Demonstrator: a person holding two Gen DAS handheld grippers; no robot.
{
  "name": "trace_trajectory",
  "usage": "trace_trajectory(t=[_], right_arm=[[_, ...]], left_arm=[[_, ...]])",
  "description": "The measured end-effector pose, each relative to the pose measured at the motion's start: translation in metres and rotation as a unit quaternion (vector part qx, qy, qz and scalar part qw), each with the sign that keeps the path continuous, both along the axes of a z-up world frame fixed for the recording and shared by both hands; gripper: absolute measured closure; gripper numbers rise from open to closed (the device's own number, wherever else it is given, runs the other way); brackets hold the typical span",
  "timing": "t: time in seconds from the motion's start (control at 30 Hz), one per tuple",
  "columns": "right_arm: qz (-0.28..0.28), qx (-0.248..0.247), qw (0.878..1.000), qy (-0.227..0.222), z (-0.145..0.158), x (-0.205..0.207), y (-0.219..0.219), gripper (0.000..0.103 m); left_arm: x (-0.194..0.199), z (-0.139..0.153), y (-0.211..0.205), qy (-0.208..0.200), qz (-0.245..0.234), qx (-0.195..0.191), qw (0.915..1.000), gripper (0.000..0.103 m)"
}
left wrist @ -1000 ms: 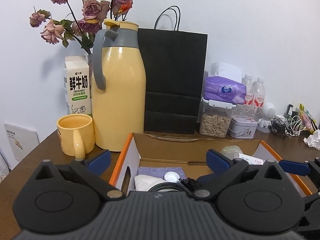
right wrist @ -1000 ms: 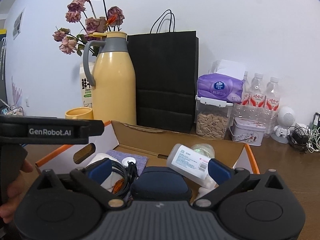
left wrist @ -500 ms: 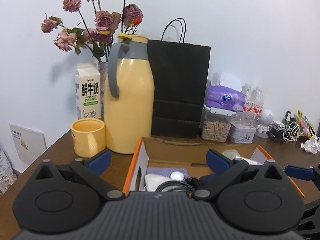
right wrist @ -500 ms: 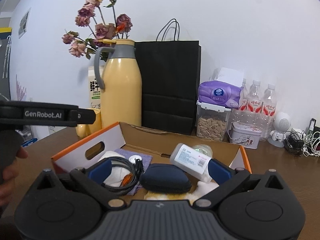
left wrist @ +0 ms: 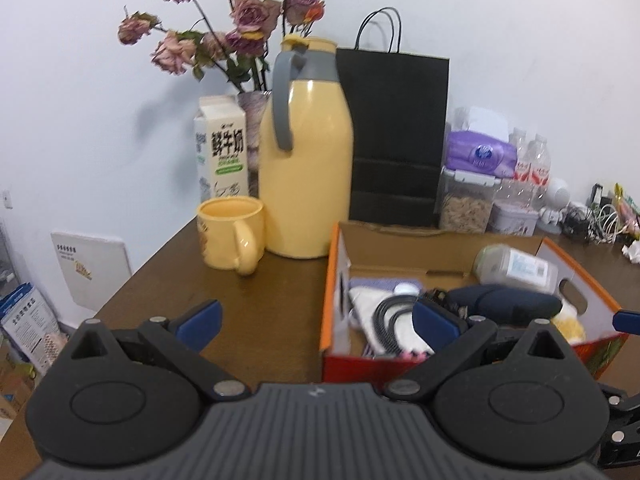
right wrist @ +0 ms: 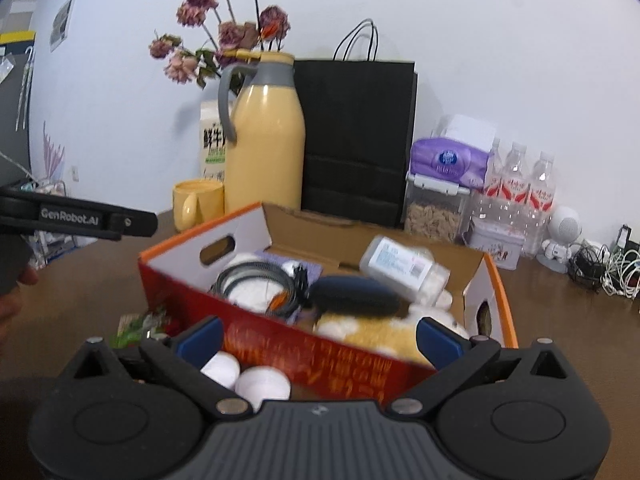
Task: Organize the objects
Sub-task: 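Withdraw both grippers from the box back over the table, then grasp a white bottle cap with the right gripper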
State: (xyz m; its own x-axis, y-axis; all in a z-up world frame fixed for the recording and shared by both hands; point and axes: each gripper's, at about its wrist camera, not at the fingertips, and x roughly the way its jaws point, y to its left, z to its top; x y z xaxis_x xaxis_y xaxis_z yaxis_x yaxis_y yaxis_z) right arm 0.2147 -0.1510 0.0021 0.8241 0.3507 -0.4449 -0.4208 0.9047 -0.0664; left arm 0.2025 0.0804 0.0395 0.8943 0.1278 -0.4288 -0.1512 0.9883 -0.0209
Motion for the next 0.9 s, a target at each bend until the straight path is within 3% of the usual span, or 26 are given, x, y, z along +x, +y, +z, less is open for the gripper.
trace_trajectory(t=[0.33, 0.63, 0.9], right_arm=[[0.004, -0.041, 0.998, 0.048, -0.029, -0.007, 0.011, 0.000], [-0.008, -0.062, 0.995, 0.079, -0.051, 0.006, 0.020, 0.000], [-0.007, -0.037, 0.995, 0.095, -0.056, 0.016, 0.023, 0.015]], left_arm=[[-0.016, -0.031, 0.011, 0.045, 0.001, -0.002, 0.9990, 0.000], [-0.023, -0.048, 0.018, 0.059, -0.003, -0.006, 0.9982, 0.000], [-0.023, -0.052, 0.023, 0.058, -0.007, -0.028, 0.9979, 0.000]])
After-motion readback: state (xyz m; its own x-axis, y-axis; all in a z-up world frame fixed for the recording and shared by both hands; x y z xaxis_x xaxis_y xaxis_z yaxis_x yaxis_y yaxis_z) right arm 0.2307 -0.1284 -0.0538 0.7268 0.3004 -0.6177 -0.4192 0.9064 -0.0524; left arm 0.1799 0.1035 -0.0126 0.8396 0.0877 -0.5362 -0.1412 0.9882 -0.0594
